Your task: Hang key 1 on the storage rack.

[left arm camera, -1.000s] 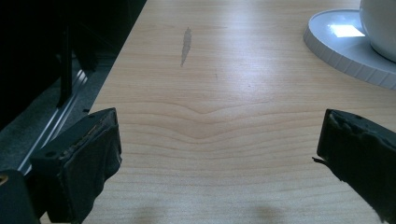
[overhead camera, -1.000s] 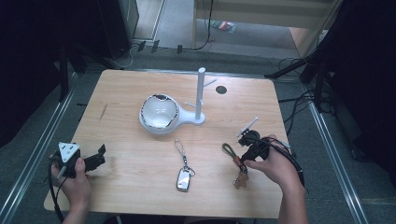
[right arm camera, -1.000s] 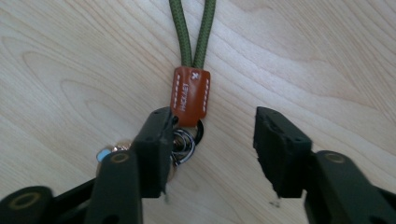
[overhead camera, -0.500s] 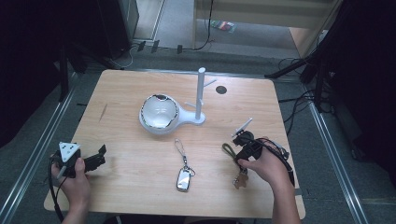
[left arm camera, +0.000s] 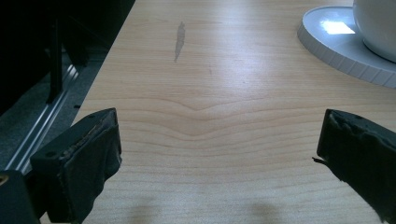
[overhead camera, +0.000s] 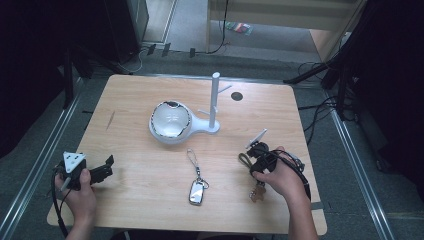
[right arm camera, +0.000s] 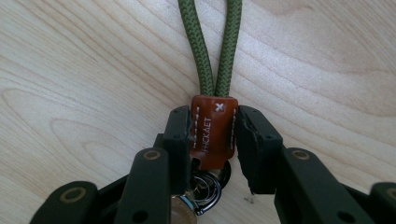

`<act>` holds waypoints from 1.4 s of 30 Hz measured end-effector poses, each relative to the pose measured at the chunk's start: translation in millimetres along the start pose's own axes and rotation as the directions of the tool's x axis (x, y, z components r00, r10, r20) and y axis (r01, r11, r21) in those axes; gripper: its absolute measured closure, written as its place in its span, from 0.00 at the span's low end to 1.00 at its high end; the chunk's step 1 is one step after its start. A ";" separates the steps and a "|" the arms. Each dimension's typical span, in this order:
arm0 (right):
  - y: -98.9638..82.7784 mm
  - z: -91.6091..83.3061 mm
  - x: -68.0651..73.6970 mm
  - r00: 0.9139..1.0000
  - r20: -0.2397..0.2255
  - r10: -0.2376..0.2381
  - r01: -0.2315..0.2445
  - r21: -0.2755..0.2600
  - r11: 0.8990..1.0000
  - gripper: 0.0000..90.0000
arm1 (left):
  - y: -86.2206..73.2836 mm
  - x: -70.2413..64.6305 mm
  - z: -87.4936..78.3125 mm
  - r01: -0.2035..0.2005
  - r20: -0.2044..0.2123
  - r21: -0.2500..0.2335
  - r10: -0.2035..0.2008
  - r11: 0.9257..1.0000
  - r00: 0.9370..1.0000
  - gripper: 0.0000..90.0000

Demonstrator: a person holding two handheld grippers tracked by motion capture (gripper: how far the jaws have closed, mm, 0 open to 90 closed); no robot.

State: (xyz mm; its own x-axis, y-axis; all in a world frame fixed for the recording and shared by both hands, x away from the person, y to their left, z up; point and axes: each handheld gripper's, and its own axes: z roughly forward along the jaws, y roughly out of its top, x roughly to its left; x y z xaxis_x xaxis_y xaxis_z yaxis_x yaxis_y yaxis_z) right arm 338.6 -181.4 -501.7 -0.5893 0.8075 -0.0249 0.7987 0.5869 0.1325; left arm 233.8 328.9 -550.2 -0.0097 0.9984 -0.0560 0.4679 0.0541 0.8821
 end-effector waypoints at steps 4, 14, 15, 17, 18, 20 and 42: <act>-0.9 0.8 2.0 1.000 0.013 0.012 -0.012 0.000 1.000 0.74 | 0.3 0.0 0.3 0.000 0.005 0.006 0.000 1.000 1.000 0.00; -2.9 3.5 0.5 0.999 0.000 0.041 -0.041 0.001 0.999 0.76 | 0.5 1.2 0.9 0.011 0.012 0.011 -0.012 1.000 1.000 0.00; -2.9 3.5 0.5 0.999 0.000 0.041 -0.041 0.001 0.999 0.76 | 0.5 1.2 0.9 0.011 0.012 0.011 -0.012 1.000 1.000 0.00; -3.0 3.6 0.4 0.998 0.003 0.056 -0.056 -0.003 0.998 0.77 | 0.5 1.7 1.1 0.011 0.014 0.014 -0.011 1.000 1.000 0.00; -2.8 3.6 0.6 0.998 0.007 0.070 -0.070 -0.002 0.998 0.77 | 0.5 1.7 1.1 0.011 0.014 0.014 -0.011 1.000 1.000 0.00; -2.6 3.4 1.0 0.997 0.007 0.081 -0.081 0.000 0.997 0.77 | 0.7 2.3 1.0 0.015 0.017 0.019 -0.015 1.000 1.000 0.00; -15.2 -32.8 -15.1 0.977 0.025 0.213 -0.200 -0.243 0.949 0.78 | 1.0 4.0 1.7 0.030 0.025 0.023 -0.030 0.999 0.999 0.00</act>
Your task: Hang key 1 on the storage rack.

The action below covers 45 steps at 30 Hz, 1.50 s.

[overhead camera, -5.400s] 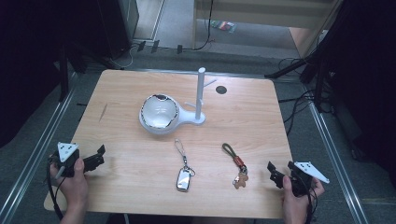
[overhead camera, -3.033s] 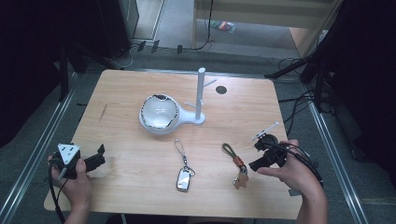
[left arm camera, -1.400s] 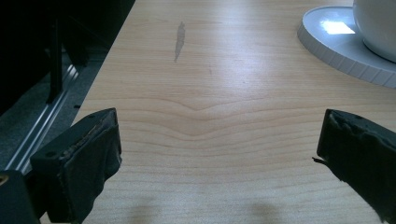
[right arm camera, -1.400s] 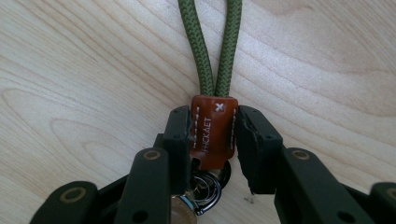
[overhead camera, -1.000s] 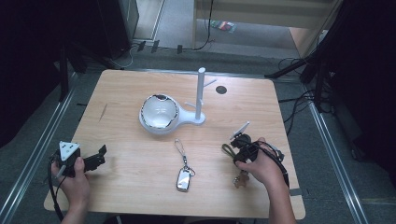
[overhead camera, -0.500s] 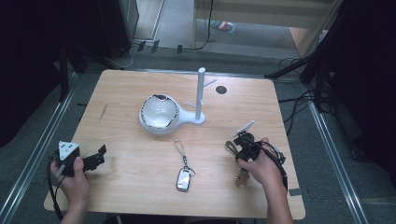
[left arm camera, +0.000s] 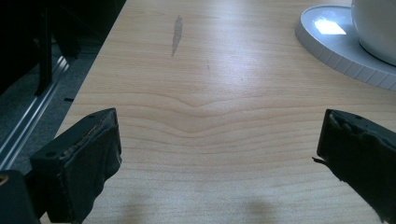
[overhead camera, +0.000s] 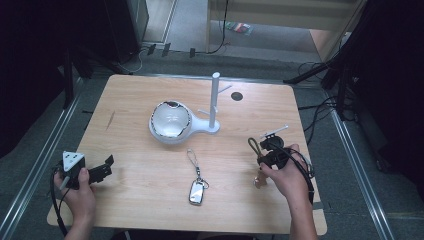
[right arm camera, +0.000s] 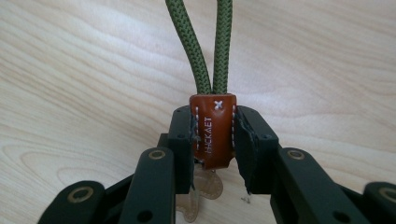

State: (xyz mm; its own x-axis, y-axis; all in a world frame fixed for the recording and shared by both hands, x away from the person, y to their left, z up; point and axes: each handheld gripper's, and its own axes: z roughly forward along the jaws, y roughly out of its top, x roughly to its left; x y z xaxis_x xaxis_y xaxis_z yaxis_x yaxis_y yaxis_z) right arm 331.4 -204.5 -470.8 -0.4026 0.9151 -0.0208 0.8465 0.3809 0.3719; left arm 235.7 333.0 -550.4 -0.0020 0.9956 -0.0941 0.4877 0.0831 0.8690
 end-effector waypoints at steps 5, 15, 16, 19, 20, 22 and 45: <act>1.4 -10.6 0.4 1.000 0.027 0.014 -0.012 -0.086 0.996 0.78 | 0.0 -0.1 0.0 -0.001 0.001 0.001 0.001 1.000 1.000 0.00; 2.4 -27.6 -1.2 0.997 0.049 0.065 -0.053 -0.221 0.974 0.78 | 0.0 0.0 -0.1 -0.001 0.000 0.001 0.001 1.000 1.000 0.00; 2.8 -31.8 -0.3 0.996 0.050 0.075 -0.059 -0.257 0.965 0.78 | 0.0 -0.1 -0.1 -0.001 0.000 0.001 0.001 1.000 1.000 0.00; 3.4 -36.8 1.4 0.996 0.051 0.079 -0.060 -0.304 0.951 0.78 | -0.1 -0.4 -0.2 -0.003 0.002 -0.001 0.003 1.000 1.000 0.00; 3.4 -38.7 2.1 0.996 0.047 0.082 -0.062 -0.319 0.946 0.78 | -0.2 -0.6 -0.3 -0.002 0.001 -0.001 0.002 1.000 1.000 0.00; 3.4 -40.2 2.6 0.996 0.049 0.077 -0.056 -0.338 0.940 0.78 | -0.2 -0.7 -0.4 -0.004 0.001 -0.001 0.004 1.000 1.000 0.00; 11.8 -76.4 -1.9 0.993 -0.024 0.117 -0.101 -0.692 0.715 0.78 | -0.6 -1.4 -1.2 -0.002 -0.007 -0.011 0.002 1.000 1.000 0.00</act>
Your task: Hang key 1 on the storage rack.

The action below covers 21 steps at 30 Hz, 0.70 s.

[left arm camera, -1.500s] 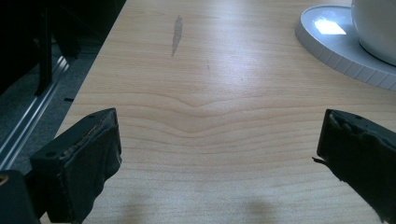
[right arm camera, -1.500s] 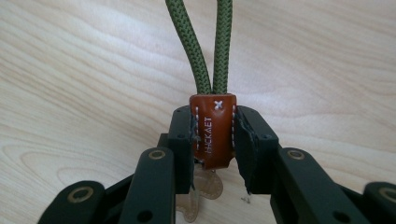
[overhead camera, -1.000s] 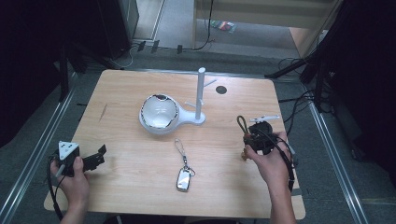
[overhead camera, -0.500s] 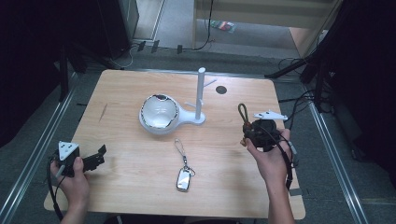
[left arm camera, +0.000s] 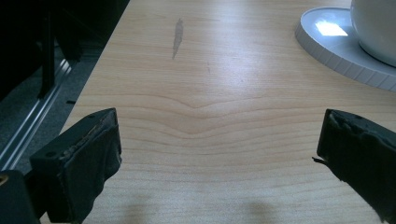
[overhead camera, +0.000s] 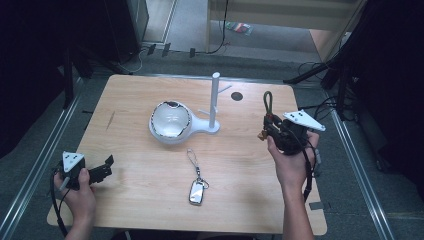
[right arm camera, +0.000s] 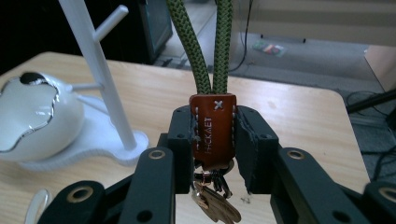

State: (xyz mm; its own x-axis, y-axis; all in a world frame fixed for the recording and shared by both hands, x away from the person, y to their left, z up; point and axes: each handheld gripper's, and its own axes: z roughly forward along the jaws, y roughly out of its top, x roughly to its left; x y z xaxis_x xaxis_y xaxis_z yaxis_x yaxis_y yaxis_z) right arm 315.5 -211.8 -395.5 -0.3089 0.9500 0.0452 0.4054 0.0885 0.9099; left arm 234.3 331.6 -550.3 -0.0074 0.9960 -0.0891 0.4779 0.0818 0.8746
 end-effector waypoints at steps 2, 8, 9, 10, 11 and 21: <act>3.0 -1.1 -0.3 1.000 -0.005 0.001 -0.002 -0.037 0.999 0.77 | 0.0 0.0 0.0 0.000 0.000 0.000 0.000 1.000 1.000 0.00; 5.2 -1.3 5.2 1.000 0.006 -0.009 0.009 -0.122 0.993 0.77 | 0.0 0.7 0.0 0.000 0.004 -0.002 0.000 1.000 1.000 0.00; 5.3 -0.6 6.0 1.000 0.004 -0.009 0.010 -0.131 0.991 0.77 | 0.0 0.6 0.0 0.000 0.004 -0.002 0.000 1.000 1.000 0.00; 5.5 1.0 7.1 1.000 0.002 -0.011 0.012 -0.137 0.991 0.77 | 0.0 0.6 0.0 0.000 0.005 -0.002 0.000 1.000 1.000 0.00; 5.8 2.7 8.0 1.000 -0.001 -0.015 0.014 -0.137 0.991 0.77 | 0.0 0.7 0.0 0.000 0.005 -0.001 0.000 1.000 1.000 0.00; 5.1 22.8 20.0 0.999 -0.045 -0.024 0.019 -0.109 0.994 0.77 | -0.1 0.8 0.3 0.004 0.006 -0.006 -0.004 1.000 1.000 0.00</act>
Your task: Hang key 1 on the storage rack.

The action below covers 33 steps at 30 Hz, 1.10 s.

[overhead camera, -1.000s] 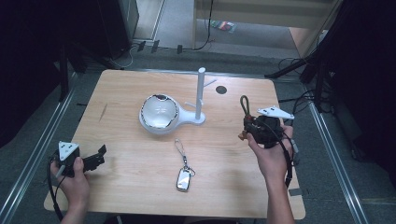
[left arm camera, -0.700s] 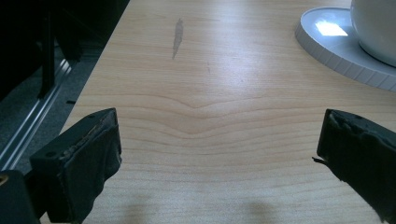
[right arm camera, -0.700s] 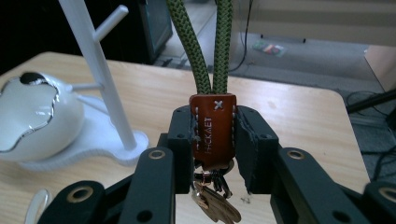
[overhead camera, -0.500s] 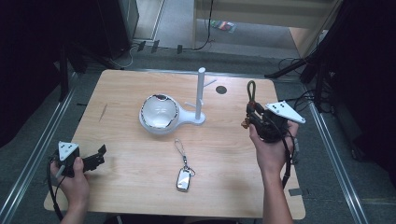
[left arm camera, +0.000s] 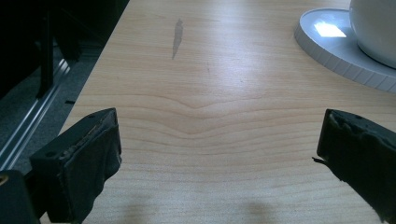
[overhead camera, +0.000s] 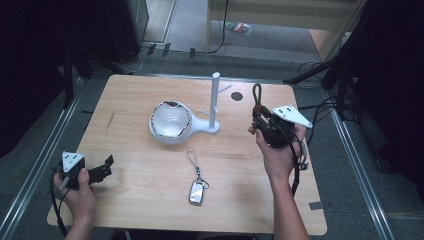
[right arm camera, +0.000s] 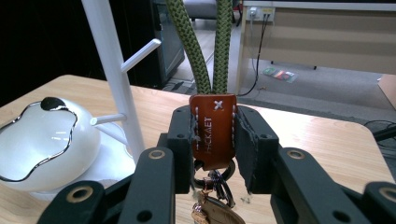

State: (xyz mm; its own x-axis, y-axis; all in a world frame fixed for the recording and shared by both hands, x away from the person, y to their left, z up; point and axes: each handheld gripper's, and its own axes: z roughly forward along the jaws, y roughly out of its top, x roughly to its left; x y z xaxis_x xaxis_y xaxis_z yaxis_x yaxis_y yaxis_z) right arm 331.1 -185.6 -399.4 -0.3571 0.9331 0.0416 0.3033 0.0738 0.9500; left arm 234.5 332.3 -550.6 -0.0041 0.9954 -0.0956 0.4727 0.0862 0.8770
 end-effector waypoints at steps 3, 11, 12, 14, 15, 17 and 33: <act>-0.4 6.9 4.2 1.000 -0.018 0.000 0.001 0.017 1.000 0.77 | 0.0 0.1 -0.1 -0.002 0.000 0.001 0.002 1.000 1.000 0.00; -0.7 21.6 11.0 0.999 -0.048 0.002 0.001 0.047 0.999 0.77 | 0.0 0.5 -0.5 -0.003 0.003 0.004 0.003 1.000 1.000 0.00; -1.0 24.0 11.9 0.999 -0.050 0.002 0.001 0.051 0.999 0.77 | 0.0 0.5 -0.5 -0.002 0.003 0.003 0.002 1.000 1.000 0.00; -2.2 30.6 13.6 0.999 -0.048 -0.012 0.015 0.063 0.998 0.77 | -0.1 0.3 -0.5 0.001 0.003 0.002 -0.001 1.000 1.000 0.00; -2.7 33.1 14.1 0.999 -0.046 -0.018 0.021 0.067 0.998 0.77 | -0.1 0.3 -0.5 0.001 0.003 0.002 -0.001 1.000 1.000 0.00; -3.0 35.6 14.4 0.999 -0.050 -0.013 0.017 0.074 0.997 0.77 | -0.1 0.4 -0.5 0.001 0.003 0.002 -0.001 1.000 1.000 0.00; 1.9 66.5 20.4 0.994 -0.106 -0.005 0.020 0.141 0.990 0.77 | 0.0 0.9 -0.4 0.004 0.005 0.004 -0.004 1.000 1.000 0.00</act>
State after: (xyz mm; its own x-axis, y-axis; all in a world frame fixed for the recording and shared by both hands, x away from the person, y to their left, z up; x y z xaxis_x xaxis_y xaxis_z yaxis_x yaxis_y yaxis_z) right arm 383.1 -143.0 -417.3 -0.4505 0.8901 0.0693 0.4174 0.1414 0.8976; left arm 234.2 333.2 -550.5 -0.0020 0.9949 -0.1012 0.4761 0.0900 0.8748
